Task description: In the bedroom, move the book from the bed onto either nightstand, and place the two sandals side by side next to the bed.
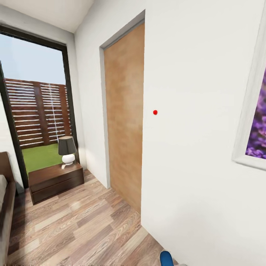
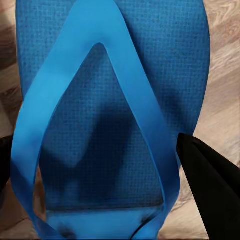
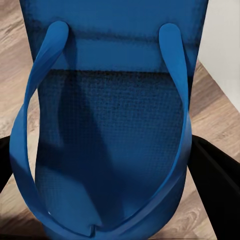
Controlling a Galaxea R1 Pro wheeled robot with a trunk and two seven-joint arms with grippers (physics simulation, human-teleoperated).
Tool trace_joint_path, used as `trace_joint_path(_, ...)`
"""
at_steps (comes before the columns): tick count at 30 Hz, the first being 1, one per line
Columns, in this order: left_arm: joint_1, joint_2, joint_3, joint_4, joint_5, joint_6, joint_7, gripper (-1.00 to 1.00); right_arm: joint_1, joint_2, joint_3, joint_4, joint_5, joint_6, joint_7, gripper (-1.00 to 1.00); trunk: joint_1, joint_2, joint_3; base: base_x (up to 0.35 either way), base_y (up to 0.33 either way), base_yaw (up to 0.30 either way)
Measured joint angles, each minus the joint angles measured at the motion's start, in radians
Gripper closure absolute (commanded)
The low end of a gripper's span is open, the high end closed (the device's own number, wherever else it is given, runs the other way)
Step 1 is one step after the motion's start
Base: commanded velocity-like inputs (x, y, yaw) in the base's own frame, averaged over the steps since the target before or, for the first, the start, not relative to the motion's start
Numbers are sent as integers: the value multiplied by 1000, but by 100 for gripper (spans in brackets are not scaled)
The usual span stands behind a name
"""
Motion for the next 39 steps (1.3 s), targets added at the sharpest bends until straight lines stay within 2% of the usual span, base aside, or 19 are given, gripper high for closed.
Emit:
trace_joint_path(6, 0, -2, -4, 37, 4, 1, 0, 100, 0, 0, 0, 15, -2, 0, 0, 100, 0, 0, -3, 0, 0, 183)
trace_joint_path(13, 1, -60, -4, 77, 5, -1, 1, 100, 10, -1, -1, 58, -6, -1, -1, 100, 0, 0, -5, 0, 0, 44)
trace_joint_path(18, 3, -79, -4, 83, 3, -1, 1, 100, 29, -1, -3, 64, -11, -2, -2, 100, 0, 0, -6, 0, 0, 10)
trace_joint_path(23, 3, -85, -4, 86, 3, -1, 1, 100, 61, -3, -4, 67, -14, -3, -2, 100, 0, 0, -6, 0, 0, 3)
trace_joint_path(30, 3, -87, -4, 85, 2, -1, 1, 100, 77, -1, -4, 67, -15, -3, -2, 100, 0, 0, -6, 0, 0, 27)
trace_joint_path(39, 3, -86, -4, 85, 4, -1, 1, 100, 82, -1, -5, 68, -15, -2, -1, 100, 0, 0, -6, 0, 0, 209)
